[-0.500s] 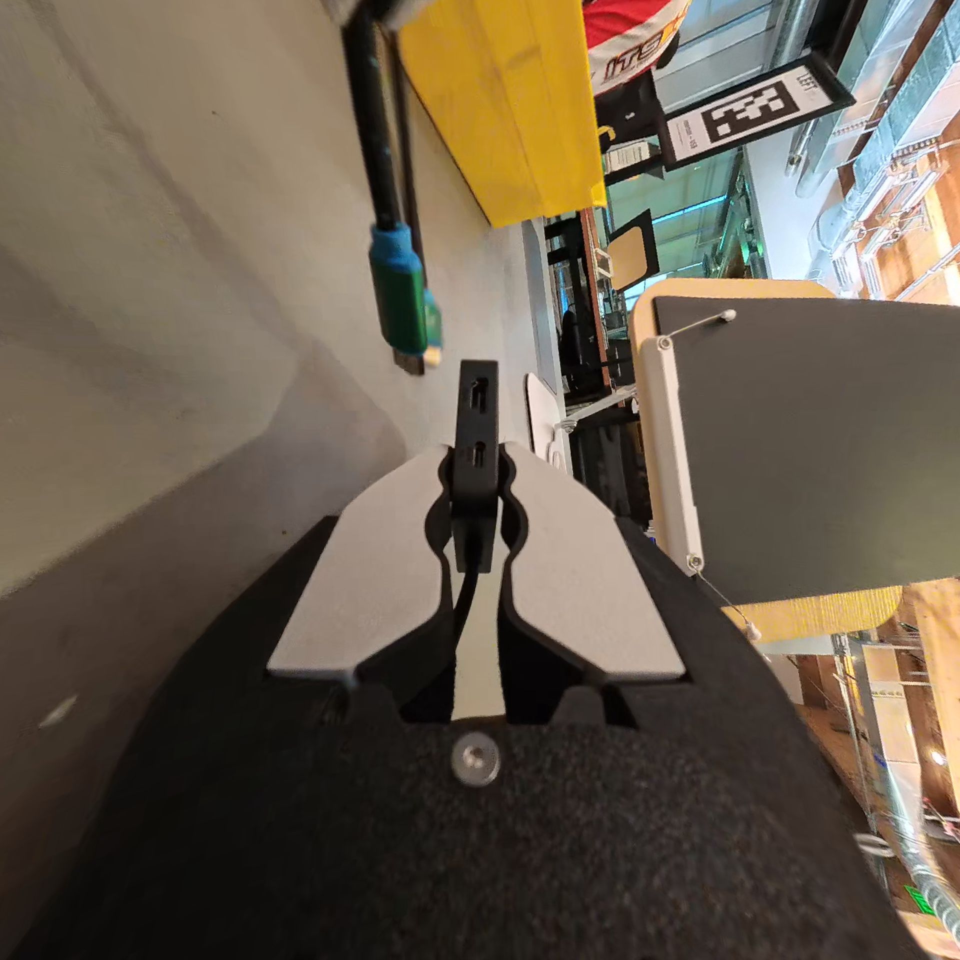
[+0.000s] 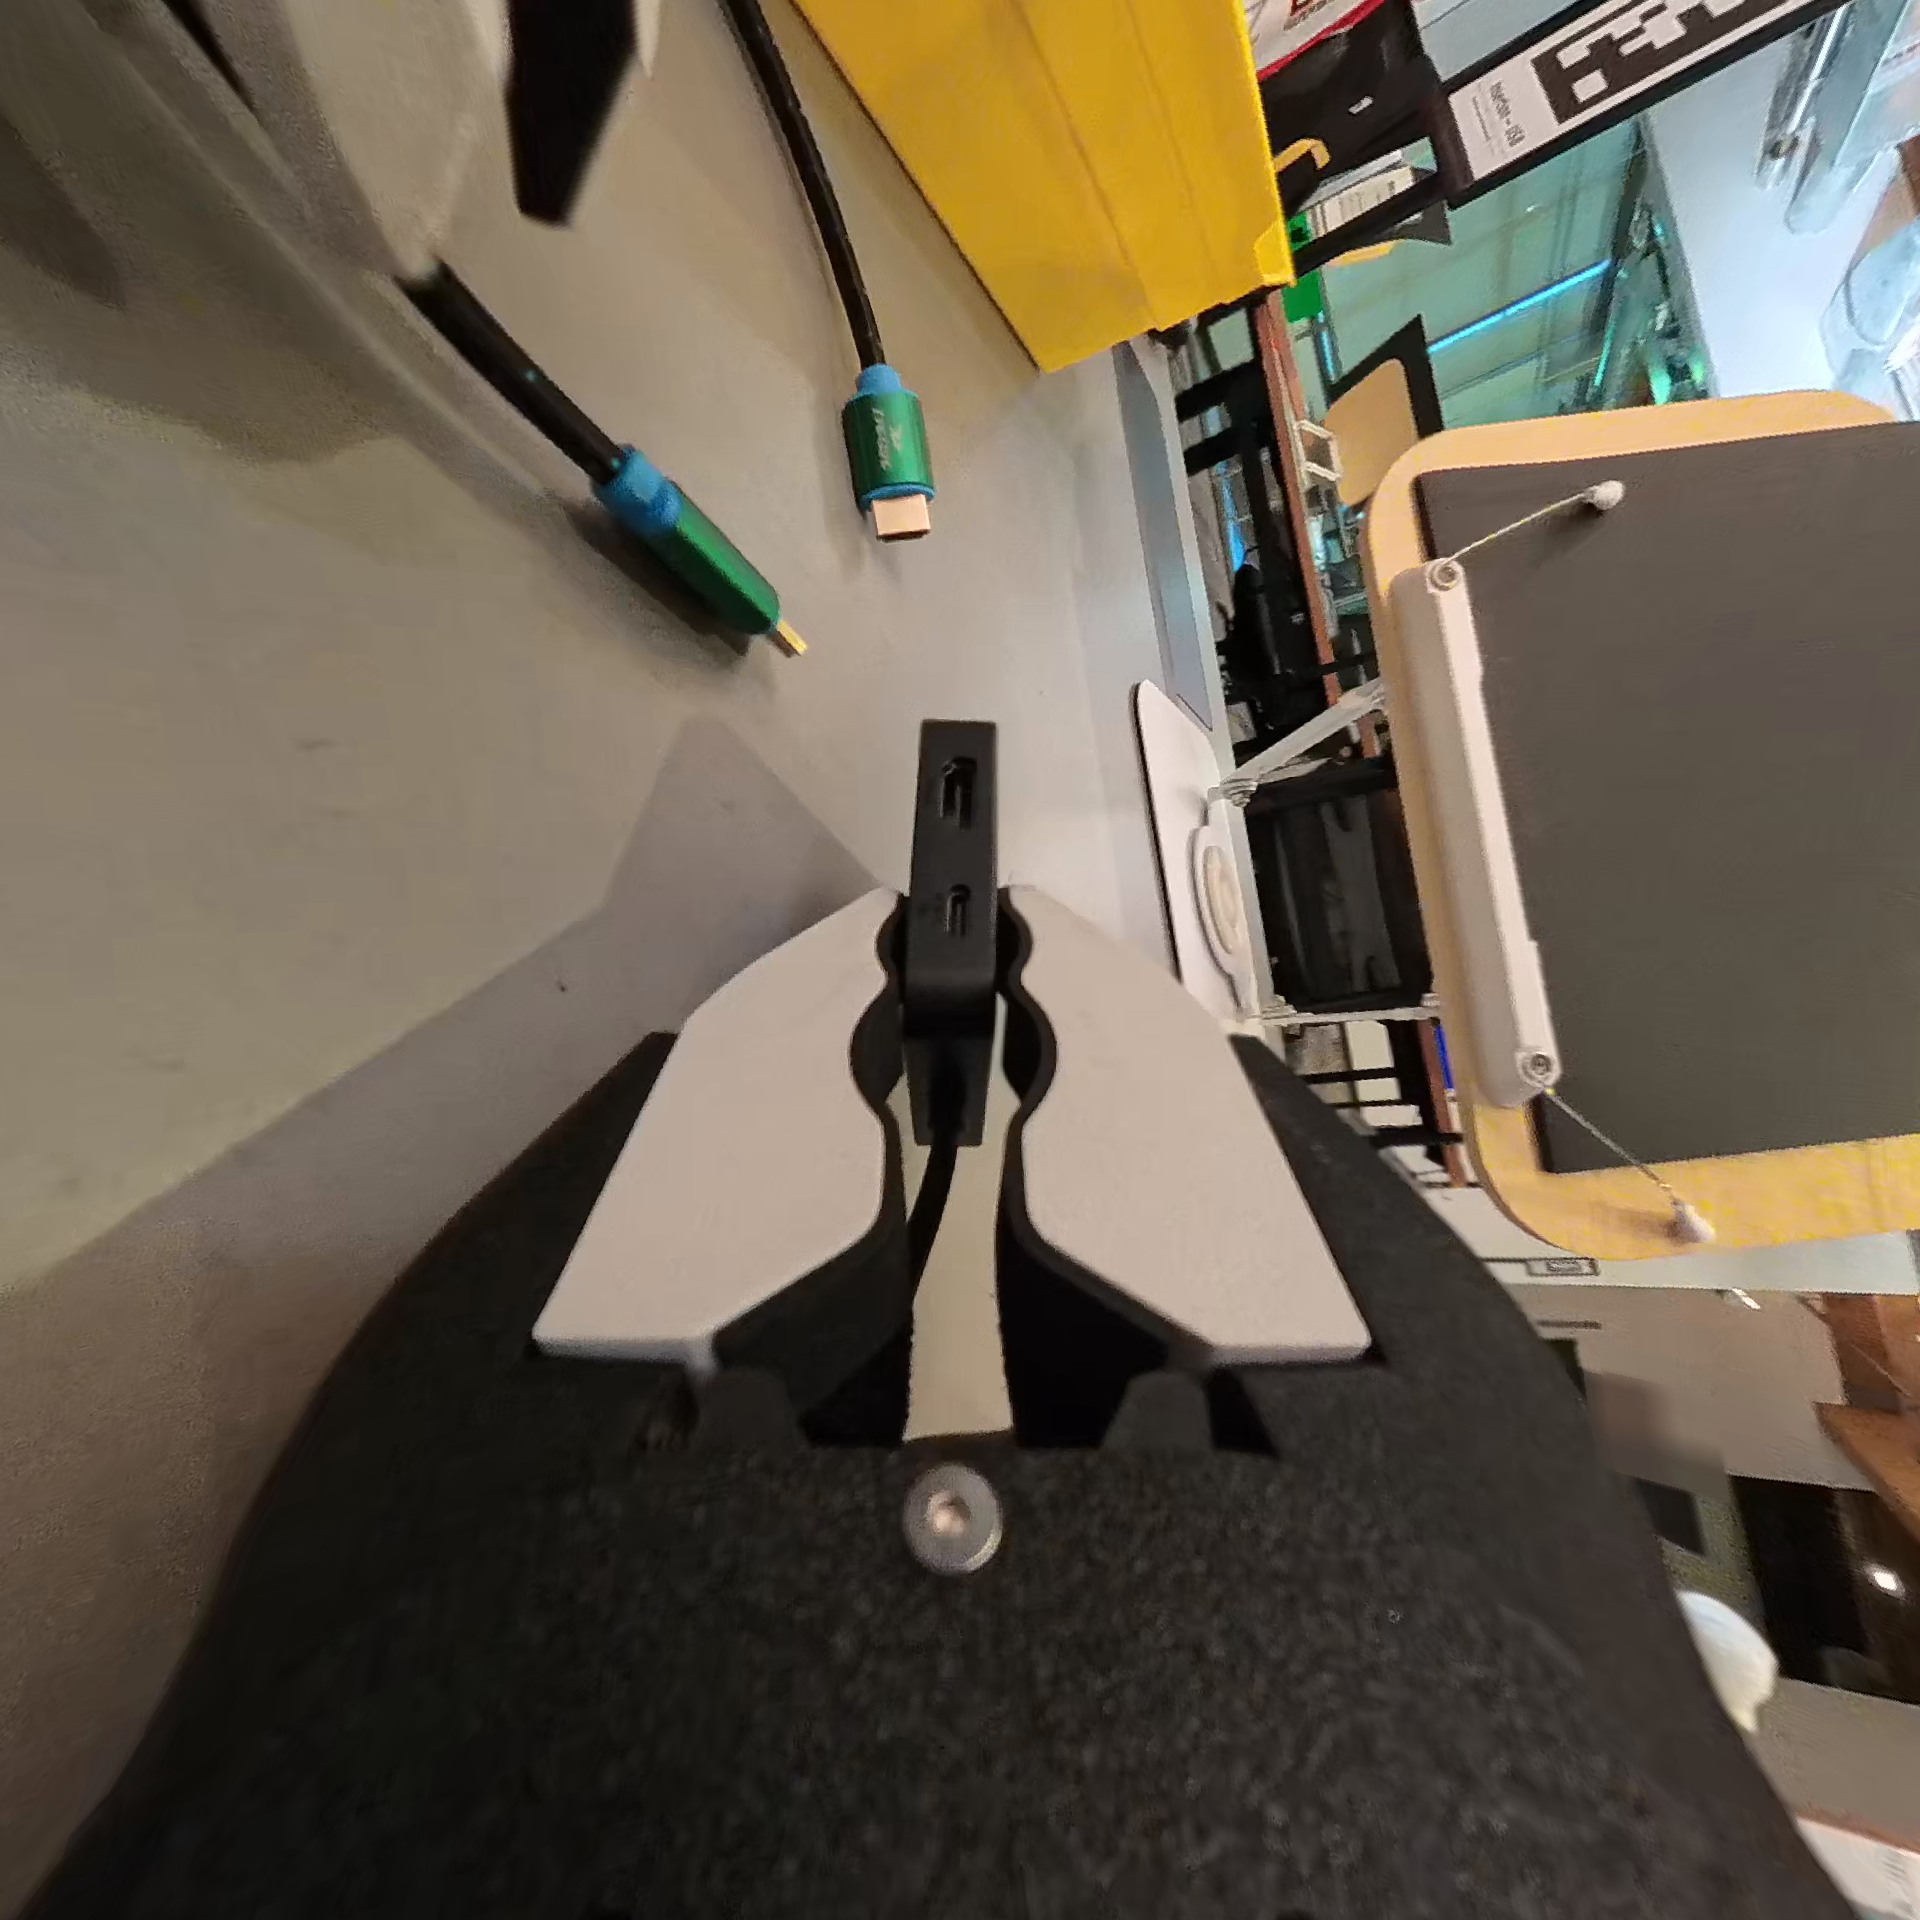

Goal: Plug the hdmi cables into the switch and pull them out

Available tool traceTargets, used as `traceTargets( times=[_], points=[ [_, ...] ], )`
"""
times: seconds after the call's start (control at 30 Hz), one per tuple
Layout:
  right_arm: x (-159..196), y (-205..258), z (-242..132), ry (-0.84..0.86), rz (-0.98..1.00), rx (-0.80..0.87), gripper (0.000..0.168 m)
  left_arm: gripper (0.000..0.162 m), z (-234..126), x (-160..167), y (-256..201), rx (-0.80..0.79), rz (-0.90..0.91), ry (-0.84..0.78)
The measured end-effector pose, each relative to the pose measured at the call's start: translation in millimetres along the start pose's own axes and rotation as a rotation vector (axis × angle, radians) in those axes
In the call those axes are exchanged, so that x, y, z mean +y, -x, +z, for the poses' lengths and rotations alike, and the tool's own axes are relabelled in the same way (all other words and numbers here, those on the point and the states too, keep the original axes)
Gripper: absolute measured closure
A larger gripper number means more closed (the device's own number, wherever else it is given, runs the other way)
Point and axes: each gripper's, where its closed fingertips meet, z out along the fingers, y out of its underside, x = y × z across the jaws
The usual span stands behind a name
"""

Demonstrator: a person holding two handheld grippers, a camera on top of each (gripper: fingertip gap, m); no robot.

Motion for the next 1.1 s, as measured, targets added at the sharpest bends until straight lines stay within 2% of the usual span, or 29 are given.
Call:
traceTargets(
  times=[0.07,0.2,0.23,0.3,0.33,0.53,0.63,0.8,0.9,1.1],
  points=[
    [-1,3,1,-0.008,0.019,-0.018,0.155,0.117,6,-2,13,-0.074,-0.041,0.007],
    [-5,8,1,-0.017,0.014,-0.039,0.155,0.118,20,4,18,-0.093,-0.119,0.061],
    [-6,9,1,-0.020,0.017,-0.044,0.155,0.126,24,4,15,-0.094,-0.091,0.058],
    [-8,10,0,-0.026,0.021,-0.049,0.155,0.154,29,5,13,-0.152,0.020,0.035],
    [-8,11,0,-0.027,0.023,-0.052,0.155,0.154,30,4,12,-0.184,0.067,0.024],
    [-8,10,0,-0.028,0.029,-0.054,0.155,0.155,32,4,7,-0.141,0.158,0.048],
    [-7,9,-1,-0.014,-0.001,-0.042,0.155,0.156,23,6,16,-0.317,0.448,0.101],
    [-9,8,-1,-0.002,-0.021,-0.034,0.155,0.156,0,-13,7,-0.487,0.702,0.054],
    [-9,7,0,0.017,-0.015,-0.017,0.155,0.156,-9,-23,3,-0.546,0.773,0.054],
    [-11,6,0,0.022,-0.062,0.013,0.155,0.156,-5,-19,1,-0.500,0.731,0.083]
  ],
)
